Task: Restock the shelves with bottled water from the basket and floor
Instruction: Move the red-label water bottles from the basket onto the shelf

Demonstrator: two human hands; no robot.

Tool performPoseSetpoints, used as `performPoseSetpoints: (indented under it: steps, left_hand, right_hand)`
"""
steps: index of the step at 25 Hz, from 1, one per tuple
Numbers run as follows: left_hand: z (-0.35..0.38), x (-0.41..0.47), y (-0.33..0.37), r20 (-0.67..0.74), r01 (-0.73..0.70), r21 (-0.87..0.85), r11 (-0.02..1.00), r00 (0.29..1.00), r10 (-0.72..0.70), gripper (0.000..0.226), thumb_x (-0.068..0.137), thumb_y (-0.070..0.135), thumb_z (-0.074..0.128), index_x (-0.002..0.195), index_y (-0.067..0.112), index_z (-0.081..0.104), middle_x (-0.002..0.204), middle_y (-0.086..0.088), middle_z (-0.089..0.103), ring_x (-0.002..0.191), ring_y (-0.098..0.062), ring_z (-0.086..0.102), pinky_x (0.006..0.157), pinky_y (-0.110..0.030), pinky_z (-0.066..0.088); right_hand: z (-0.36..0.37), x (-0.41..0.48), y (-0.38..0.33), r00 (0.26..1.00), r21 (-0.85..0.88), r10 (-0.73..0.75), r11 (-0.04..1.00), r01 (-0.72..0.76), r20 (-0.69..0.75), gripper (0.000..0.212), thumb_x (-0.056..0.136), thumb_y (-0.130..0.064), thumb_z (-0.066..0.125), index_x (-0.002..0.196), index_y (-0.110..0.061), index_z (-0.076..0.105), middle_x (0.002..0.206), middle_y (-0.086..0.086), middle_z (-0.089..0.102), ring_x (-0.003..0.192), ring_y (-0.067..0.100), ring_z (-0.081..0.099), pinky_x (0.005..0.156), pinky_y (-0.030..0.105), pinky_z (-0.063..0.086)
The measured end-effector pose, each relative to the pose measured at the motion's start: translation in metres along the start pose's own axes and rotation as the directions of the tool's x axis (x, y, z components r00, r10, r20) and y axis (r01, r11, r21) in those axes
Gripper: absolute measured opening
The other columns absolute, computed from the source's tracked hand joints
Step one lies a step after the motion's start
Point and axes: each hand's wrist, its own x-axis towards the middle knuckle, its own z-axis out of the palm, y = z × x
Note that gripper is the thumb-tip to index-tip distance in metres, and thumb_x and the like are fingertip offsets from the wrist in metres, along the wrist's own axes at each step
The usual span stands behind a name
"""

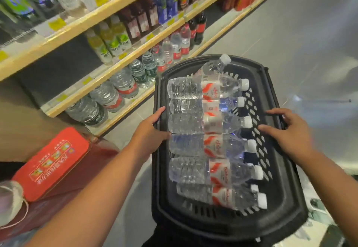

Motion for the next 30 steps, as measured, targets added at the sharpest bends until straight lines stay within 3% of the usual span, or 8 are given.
performPoseSetpoints:
  steps: [2, 8, 11, 12, 13, 15, 22, 30]
  left_hand:
    - [0.004, 0.042, 0.025, -0.022, 0.008, -0.012, 1.000, 1.000, -0.009, 0.082, 0.085, 0.003, 0.072, 0.144, 0.049, 0.037, 0.142, 0.004, 0.049, 0.077, 0.002, 0.054, 0.082, -0.033, 0.058]
    - [0.033, 0.166, 0.075, -0.096, 0.139, -0.112, 0.984, 0.984, -0.150, 0.084, 0.084, -0.003, 0.070, 0.147, 0.040, 0.034, 0.141, -0.006, 0.054, 0.035, 0.005, 0.043, 0.038, -0.012, 0.034]
    - [0.041, 0.222, 0.078, -0.123, 0.173, -0.191, 0.966, 0.972, -0.199, 0.082, 0.085, -0.004, 0.068, 0.147, 0.039, 0.035, 0.129, 0.002, 0.064, 0.060, 0.016, 0.046, 0.038, -0.010, 0.034]
    - [0.042, 0.241, 0.074, -0.124, 0.172, -0.208, 0.963, 0.972, -0.200, 0.082, 0.085, -0.005, 0.068, 0.146, 0.040, 0.036, 0.117, 0.016, 0.066, 0.040, 0.007, 0.044, 0.038, -0.012, 0.034]
    - [0.042, 0.265, 0.070, -0.131, 0.169, -0.213, 0.962, 0.971, -0.199, 0.081, 0.085, -0.005, 0.068, 0.145, 0.041, 0.037, 0.100, 0.028, 0.064, 0.040, -0.003, 0.028, 0.039, -0.014, 0.034]
    - [0.042, 0.311, 0.057, -0.127, 0.198, -0.204, 0.959, 0.966, -0.226, 0.082, 0.085, -0.004, 0.070, 0.142, 0.044, 0.037, 0.079, 0.032, 0.064, 0.042, -0.003, 0.040, 0.041, -0.014, 0.037]
    - [0.049, 0.466, -0.009, -0.170, 0.299, -0.080, 0.951, 0.936, -0.309, 0.083, 0.086, 0.011, 0.073, 0.148, 0.046, 0.030, 0.116, 0.013, 0.058, 0.074, 0.010, 0.054, 0.052, -0.003, 0.042]
    - [0.086, 0.564, -0.095, -0.266, 0.364, -0.156, 0.918, 0.880, -0.394, 0.083, 0.086, 0.006, 0.072, 0.144, 0.051, 0.034, 0.113, 0.013, 0.061, 0.078, 0.012, 0.055, 0.057, -0.001, 0.046]
  right_hand:
    - [0.004, 0.062, -0.006, 0.999, 0.008, 0.003, 1.000, -0.003, 0.051, 0.042, 0.076, -0.013, 0.081, 0.114, -0.013, 0.063, 0.108, -0.001, 0.055, 0.100, 0.014, 0.050, 0.084, 0.025, 0.039]
    - [0.037, 0.258, -0.014, 0.967, -0.029, -0.004, 1.000, 0.011, 0.253, 0.048, 0.073, -0.014, 0.083, 0.114, -0.017, 0.057, 0.097, 0.007, 0.056, 0.073, 0.021, 0.054, 0.069, 0.033, 0.047]
    - [0.066, 0.335, -0.008, 0.955, -0.092, -0.056, 0.992, 0.086, 0.290, 0.047, 0.072, -0.020, 0.084, 0.110, -0.020, 0.057, 0.104, 0.003, 0.054, 0.093, 0.020, 0.051, 0.079, 0.026, 0.036]
    - [0.077, 0.357, -0.007, 0.948, -0.110, -0.062, 0.989, 0.101, 0.313, 0.047, 0.072, -0.021, 0.084, 0.111, -0.019, 0.056, 0.106, 0.001, 0.053, 0.097, 0.018, 0.049, 0.080, 0.025, 0.036]
    - [0.093, 0.382, -0.006, 0.941, -0.129, -0.051, 0.987, 0.099, 0.333, 0.049, 0.072, -0.021, 0.084, 0.113, -0.018, 0.056, 0.107, -0.001, 0.052, 0.097, 0.015, 0.048, 0.079, 0.022, 0.036]
    - [0.124, 0.422, -0.001, 0.935, -0.141, -0.022, 0.987, 0.076, 0.353, 0.050, 0.072, -0.020, 0.084, 0.114, -0.019, 0.055, 0.103, -0.004, 0.053, 0.086, 0.013, 0.051, 0.069, 0.009, 0.038]
    - [0.252, 0.535, 0.057, 0.905, -0.112, 0.026, 0.993, 0.024, 0.425, 0.047, 0.071, -0.018, 0.086, 0.104, -0.030, 0.055, 0.095, -0.017, 0.057, 0.081, 0.001, 0.055, 0.069, 0.012, 0.042]
    - [0.366, 0.618, 0.129, 0.881, -0.122, 0.007, 0.991, 0.057, 0.473, 0.048, 0.068, -0.028, 0.087, 0.103, -0.035, 0.056, 0.103, -0.008, 0.062, 0.096, 0.021, 0.063, 0.090, 0.039, 0.054]
